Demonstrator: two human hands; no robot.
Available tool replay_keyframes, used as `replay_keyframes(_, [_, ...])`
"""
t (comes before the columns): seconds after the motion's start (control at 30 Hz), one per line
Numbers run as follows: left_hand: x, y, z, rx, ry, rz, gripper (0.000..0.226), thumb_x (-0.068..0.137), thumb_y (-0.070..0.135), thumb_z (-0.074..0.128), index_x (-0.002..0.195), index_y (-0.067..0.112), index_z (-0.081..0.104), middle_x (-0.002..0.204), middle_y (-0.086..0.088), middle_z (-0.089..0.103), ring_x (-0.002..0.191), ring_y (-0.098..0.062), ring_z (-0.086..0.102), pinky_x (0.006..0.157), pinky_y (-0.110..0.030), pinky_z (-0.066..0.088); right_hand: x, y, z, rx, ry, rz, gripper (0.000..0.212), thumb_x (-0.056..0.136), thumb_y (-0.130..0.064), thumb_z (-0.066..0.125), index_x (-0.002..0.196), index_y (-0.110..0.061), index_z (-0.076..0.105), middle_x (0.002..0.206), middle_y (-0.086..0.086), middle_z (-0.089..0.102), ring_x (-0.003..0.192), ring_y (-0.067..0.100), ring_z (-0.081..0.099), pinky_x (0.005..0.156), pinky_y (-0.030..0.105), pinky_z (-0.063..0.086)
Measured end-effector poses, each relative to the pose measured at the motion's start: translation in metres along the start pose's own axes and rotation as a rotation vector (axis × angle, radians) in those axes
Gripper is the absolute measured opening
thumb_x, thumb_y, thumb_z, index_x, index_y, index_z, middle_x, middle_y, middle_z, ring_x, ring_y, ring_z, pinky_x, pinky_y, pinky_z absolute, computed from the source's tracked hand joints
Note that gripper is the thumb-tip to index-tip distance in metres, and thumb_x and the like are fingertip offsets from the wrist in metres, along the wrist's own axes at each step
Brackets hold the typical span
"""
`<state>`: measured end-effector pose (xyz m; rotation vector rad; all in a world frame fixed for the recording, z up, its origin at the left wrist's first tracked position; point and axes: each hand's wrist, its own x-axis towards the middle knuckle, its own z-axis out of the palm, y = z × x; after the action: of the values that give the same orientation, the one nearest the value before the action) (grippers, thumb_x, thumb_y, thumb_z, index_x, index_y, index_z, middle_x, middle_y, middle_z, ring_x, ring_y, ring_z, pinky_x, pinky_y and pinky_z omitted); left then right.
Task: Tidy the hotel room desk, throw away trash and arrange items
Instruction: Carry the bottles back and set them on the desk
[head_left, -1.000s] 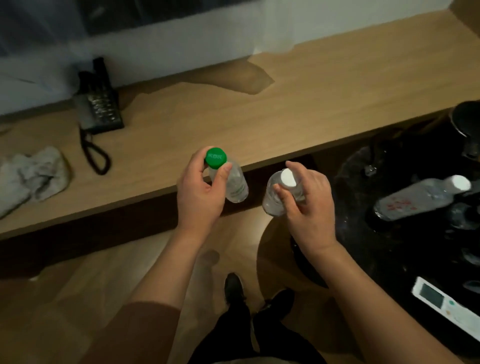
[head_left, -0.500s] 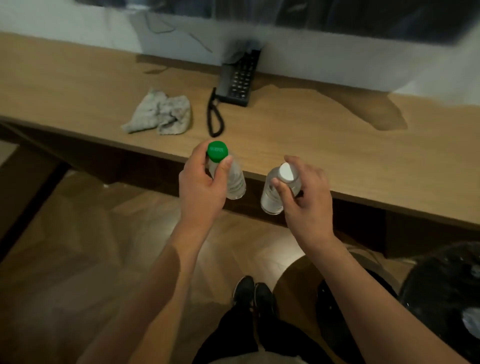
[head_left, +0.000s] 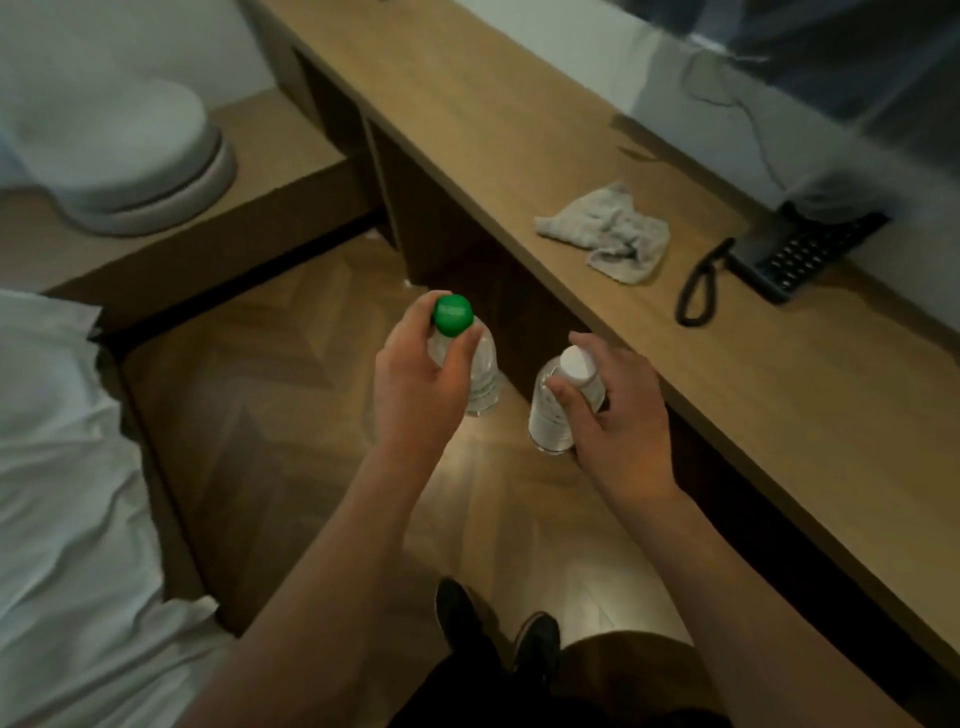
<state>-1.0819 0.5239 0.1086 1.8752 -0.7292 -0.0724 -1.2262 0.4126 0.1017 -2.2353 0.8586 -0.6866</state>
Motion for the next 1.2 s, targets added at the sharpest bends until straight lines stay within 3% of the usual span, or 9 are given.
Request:
replay_keyframes(0.1, [0.012,-0.026,-0.039,0.043,0.056,-0.013,0.035,0.096,0.027,0.066,0.129,0.017,0.058,0.112,0.007,0.064,0.103,-0.010,0.064,0.088,-0.041,0.058,0.018,-0.028,0.038,0.037,-0.055,-0.033,0.041,0.096,-0.038,0.060,0.133,-0.024,0.055,0.117,-0.007,0.054,0.108,0.000,0.042,0.091,0.028,0.043])
replay_keyframes(0.27, [0.041,-0.060,-0.089,0.104,0.118,-0.067,0.036,0.096,0.030,0.066,0.130,0.018,0.058,0.112,0.008,0.064,0.102,-0.010,0.064,0.089,-0.041,0.058,0.047,-0.070,0.084,0.140,-0.109,-0.029,0.045,0.094,-0.040,0.061,0.136,-0.027,0.052,0.119,-0.010,0.048,0.106,-0.002,0.045,0.084,0.009,0.037])
replay_keyframes(0.47, [0.088,-0.079,-0.124,0.134,0.204,-0.068,0.034,0.096,0.028,0.067,0.128,0.017,0.059,0.111,0.006,0.066,0.100,-0.009,0.065,0.088,-0.040,0.058,0.094,-0.099,0.124,0.223,-0.145,-0.050,0.044,0.092,-0.039,0.064,0.134,-0.031,0.053,0.117,-0.012,0.048,0.105,-0.003,0.048,0.088,0.022,0.049])
replay_keyframes(0.73, [0.193,-0.122,-0.123,0.154,0.231,-0.067,0.033,0.097,0.029,0.065,0.127,0.017,0.059,0.109,0.005,0.065,0.098,-0.010,0.065,0.084,-0.043,0.059,0.202,-0.106,0.184,0.182,-0.182,-0.122,0.042,0.091,-0.041,0.064,0.131,-0.031,0.054,0.111,-0.014,0.050,0.100,-0.012,0.046,0.080,0.016,0.045])
replay_keyframes(0.9, [0.275,-0.134,-0.129,0.166,0.268,-0.056,0.030,0.097,0.026,0.067,0.125,0.017,0.059,0.103,0.018,0.059,0.095,0.000,0.063,0.082,-0.032,0.059,0.282,-0.121,0.216,0.196,-0.198,-0.137,0.041,0.091,-0.038,0.065,0.130,-0.029,0.056,0.114,-0.009,0.055,0.101,-0.014,0.044,0.081,0.013,0.040])
replay_keyframes(1.0, [0.322,-0.144,-0.137,0.169,0.282,-0.049,0.033,0.097,0.026,0.066,0.127,0.013,0.059,0.107,0.012,0.061,0.097,-0.002,0.063,0.082,-0.029,0.058,0.325,-0.135,0.236,0.216,-0.183,-0.125,0.041,0.090,-0.036,0.066,0.129,-0.029,0.057,0.114,-0.011,0.054,0.099,-0.009,0.046,0.084,0.017,0.043])
replay_keyframes(1.2, [0.413,-0.184,-0.162,0.166,0.278,-0.048,0.035,0.097,0.029,0.065,0.128,0.014,0.059,0.111,0.007,0.064,0.101,-0.007,0.064,0.083,-0.037,0.060,0.409,-0.165,0.292,0.232,-0.175,-0.114,0.039,0.090,-0.035,0.068,0.127,-0.031,0.058,0.111,-0.012,0.056,0.098,-0.005,0.048,0.084,0.022,0.047])
